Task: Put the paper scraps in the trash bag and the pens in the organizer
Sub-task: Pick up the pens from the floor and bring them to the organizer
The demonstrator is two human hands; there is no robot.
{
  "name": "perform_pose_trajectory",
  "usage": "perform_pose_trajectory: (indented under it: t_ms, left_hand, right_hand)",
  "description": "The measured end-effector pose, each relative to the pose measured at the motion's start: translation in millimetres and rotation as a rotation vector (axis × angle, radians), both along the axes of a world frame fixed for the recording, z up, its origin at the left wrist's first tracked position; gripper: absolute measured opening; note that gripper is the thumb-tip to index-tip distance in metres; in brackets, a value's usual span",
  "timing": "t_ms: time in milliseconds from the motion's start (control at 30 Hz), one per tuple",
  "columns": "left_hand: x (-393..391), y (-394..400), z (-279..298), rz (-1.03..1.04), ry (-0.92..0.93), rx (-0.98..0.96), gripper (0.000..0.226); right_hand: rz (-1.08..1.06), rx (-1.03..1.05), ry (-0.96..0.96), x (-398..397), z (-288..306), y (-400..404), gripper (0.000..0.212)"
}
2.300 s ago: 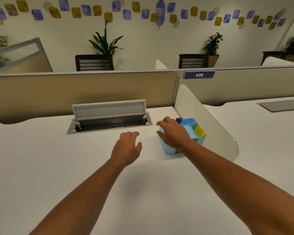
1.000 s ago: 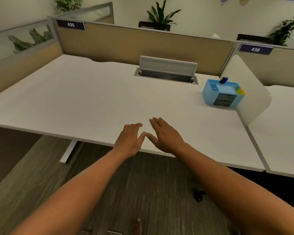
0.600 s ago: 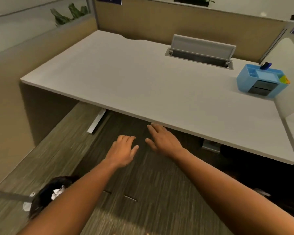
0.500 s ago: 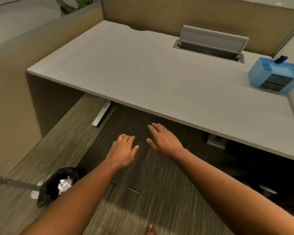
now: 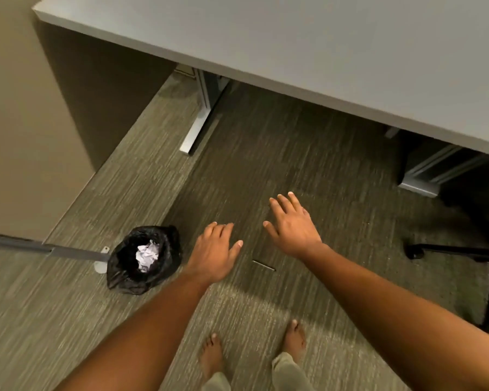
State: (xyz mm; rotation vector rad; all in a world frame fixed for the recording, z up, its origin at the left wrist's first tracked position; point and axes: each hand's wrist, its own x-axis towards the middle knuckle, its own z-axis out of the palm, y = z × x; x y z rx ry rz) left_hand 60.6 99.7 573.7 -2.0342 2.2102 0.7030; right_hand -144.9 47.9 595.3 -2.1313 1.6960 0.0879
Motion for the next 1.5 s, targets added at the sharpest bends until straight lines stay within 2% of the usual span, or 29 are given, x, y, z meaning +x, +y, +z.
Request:
perform_pose_trajectory:
  t_ms: [267,467,567,833,900,1033,1200,1367,1500]
  left_hand:
    - [43.5,10.2,-150.7,0.000,-0.084,0.083,0.062]
    - [38.8,10.8,-279.9,0.078,0.050,0.208,0.062]
    - [33.5,13.0,-337.2,0.040,0.038,0.241,0.059]
    - [54.4,-6.9,-461.9,-0.123,-0.134,0.295,0.057]
    - [58.7,-16.0,-489.1,-0.150,-0.134,0.289,0.059]
    - [59.6,-28.9,-536.4,-0.056,-0.171,0.302,0.071]
    - [58.1,-34.8,-579.0,-0.074,-0.190,0.217,0.054]
    - [53.0,-33.9,-589.0,-0.062,-0.203,0.159,0.043]
    - [55.4,-34.7,-587.1,-0.063,-0.261,0.231,0.035]
  right_hand:
    - [-0.098,0.065,0.046,30.9,-149.5,2.4,0.065]
    - [-0.111,0.188,0.006,27.6,-280.2,9.3,0.074]
    - [-0.125,0.249,0.005,24.6,-345.9,9.6,0.078]
    - [-0.034,0.265,0.099,23.4,-488.5,25.8,0.053]
    - [-0.012,0.259,0.111,20.5,-514.9,29.0,0.047]
    - [0.011,0.216,0.153,16.3,-557.5,36.1,0.039]
    - [0.029,0.189,0.191,15.1,-593.9,39.9,0.038]
    - [0.008,0.151,0.215,19.9,-611.2,41.4,0.034]
    - [-0.030,0.176,0.195,23.5,-612.1,37.7,0.029]
